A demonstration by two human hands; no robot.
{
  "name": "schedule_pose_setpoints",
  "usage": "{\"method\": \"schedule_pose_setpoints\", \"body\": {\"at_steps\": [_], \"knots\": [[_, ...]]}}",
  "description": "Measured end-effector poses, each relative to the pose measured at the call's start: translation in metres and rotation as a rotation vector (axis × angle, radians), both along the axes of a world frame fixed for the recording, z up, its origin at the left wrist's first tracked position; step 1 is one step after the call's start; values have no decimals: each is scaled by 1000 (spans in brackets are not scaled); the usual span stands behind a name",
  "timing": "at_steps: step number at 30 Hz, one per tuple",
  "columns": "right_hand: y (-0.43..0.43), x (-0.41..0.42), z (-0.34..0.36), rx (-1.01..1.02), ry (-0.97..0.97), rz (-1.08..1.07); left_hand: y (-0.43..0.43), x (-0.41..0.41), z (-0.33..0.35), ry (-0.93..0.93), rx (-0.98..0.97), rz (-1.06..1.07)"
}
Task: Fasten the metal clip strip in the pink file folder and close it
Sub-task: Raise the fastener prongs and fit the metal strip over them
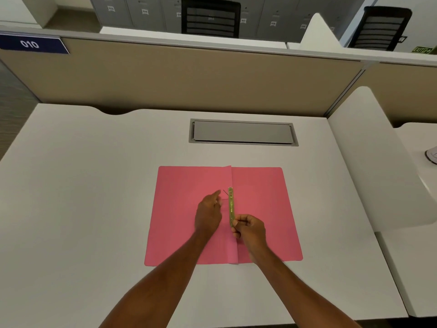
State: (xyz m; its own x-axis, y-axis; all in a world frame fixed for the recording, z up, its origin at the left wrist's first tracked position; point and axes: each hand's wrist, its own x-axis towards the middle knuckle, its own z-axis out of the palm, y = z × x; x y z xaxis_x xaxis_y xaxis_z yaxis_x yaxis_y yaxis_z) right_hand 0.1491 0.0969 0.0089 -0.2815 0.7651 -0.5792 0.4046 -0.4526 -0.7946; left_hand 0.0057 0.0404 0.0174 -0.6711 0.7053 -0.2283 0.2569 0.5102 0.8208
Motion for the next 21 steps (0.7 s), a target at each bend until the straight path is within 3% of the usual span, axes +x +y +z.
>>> {"method": "schedule_pose_setpoints", "body": {"at_steps": [6,21], "knots": [[-2,-3,-3,-49,19,-17,25,-16,2,-523,122,257],[1,-3,-4,-46,21,-26,25,-16,-2,-664,119,139]]}}
